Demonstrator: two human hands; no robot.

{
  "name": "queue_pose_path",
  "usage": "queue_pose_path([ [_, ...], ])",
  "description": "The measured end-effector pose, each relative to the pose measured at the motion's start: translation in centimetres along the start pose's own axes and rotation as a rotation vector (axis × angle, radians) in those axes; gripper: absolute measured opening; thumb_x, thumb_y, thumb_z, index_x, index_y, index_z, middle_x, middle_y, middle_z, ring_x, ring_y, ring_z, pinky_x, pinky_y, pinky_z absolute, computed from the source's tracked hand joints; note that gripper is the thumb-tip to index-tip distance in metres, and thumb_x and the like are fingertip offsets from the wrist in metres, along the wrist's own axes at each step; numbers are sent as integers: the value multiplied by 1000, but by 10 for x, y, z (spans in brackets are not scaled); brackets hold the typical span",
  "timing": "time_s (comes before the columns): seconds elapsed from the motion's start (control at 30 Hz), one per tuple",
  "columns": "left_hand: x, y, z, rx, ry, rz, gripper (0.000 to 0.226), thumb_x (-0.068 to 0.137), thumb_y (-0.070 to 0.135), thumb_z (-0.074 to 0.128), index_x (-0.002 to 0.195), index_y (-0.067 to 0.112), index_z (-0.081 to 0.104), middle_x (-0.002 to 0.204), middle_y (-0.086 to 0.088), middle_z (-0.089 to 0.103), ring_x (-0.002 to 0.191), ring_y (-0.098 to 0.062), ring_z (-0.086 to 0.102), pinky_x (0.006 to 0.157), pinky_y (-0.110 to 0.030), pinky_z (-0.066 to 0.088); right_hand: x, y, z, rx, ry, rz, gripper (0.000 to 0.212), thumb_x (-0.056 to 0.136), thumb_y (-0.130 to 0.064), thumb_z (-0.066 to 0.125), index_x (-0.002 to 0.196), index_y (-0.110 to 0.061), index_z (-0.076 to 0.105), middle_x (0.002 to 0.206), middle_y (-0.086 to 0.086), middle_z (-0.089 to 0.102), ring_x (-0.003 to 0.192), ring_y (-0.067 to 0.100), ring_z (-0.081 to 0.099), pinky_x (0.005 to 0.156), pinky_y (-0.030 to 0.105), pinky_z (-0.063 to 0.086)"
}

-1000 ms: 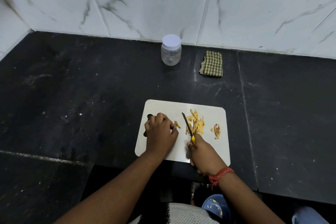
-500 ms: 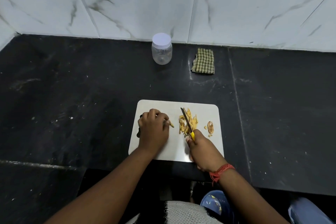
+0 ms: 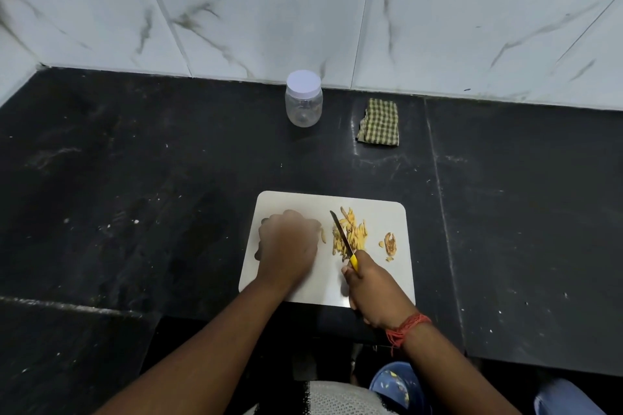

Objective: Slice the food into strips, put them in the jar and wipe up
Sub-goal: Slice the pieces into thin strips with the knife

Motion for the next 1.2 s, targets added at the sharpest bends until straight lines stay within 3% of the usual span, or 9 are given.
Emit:
queue_pose_path([
  [0.1, -1, 0, 2, -2, -16, -7, 19, 91, 34, 64, 109, 31, 69, 114, 4, 57, 108, -21, 49, 97, -44, 35, -1, 1, -1, 7, -4, 11, 14, 103, -32, 38, 113, -22, 41, 72, 0, 57, 54, 13, 53, 44, 21, 38],
  [0.3, 4, 8, 3, -8, -20, -17, 5, 88, 32, 69, 93, 30, 70, 109, 6, 56, 106, -19, 48, 94, -42, 33, -2, 1, 2, 17, -15, 9, 15, 104, -33, 37, 112, -22, 41, 69, 5, 59, 48, 13, 51, 40, 21, 38],
  [0.47, 9, 20, 8, 1, -83, -14, 13, 93, 39, 63, 99, 31, 71, 112, 8, 55, 111, -17, 44, 94, -37, 23, -2, -1, 2, 34, -15, 3, 13, 104, -31, 37, 109, -21, 42, 70, 8, 60, 43, 12, 47, 37, 20, 36],
  [0.7, 1, -2, -1, 61, -34, -54, 18, 93, 40, 60, 93, 25, 69, 108, 5, 56, 106, -18, 46, 94, -40, 32, -1, 3, 4, 30, -29, 20, 17, 104, -32, 37, 117, -22, 39, 69, 7, 60, 46, 14, 51, 38, 21, 38],
  [0.87, -3, 4, -2, 43, -3, 106, 18, 92, 34, 61, 107, 34, 69, 109, 4, 54, 102, -19, 46, 91, -43, 36, -2, 1, 9, 56, -45, 29, 15, 103, -31, 36, 115, -22, 39, 69, 9, 61, 52, 17, 54, 39, 22, 41],
  [1.07, -1, 14, -2, 138, 10, 177, 12, 89, 38, 62, 91, 29, 69, 104, 5, 55, 98, -21, 49, 89, -44, 38, -2, 1, 7, 82, -38, 33, 15, 103, -31, 38, 115, -23, 40, 64, 7, 58, 44, 14, 47, 37, 21, 37],
  [1.2, -5, 15, -5, 213, 14, 149, 20, 88, 39, 61, 93, 22, 70, 107, 4, 57, 99, -18, 49, 91, -42, 38, -4, 4, 9, 92, -39, 41, 13, 103, -32, 38, 112, -23, 40, 66, 8, 59, 46, 15, 48, 38, 21, 37],
])
Point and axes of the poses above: each hand's wrist, its own x-axis towards the middle knuckle, its own z-axis out of the palm, y = z × x, the point moved 7 cm from there along x, towards the middle knuckle
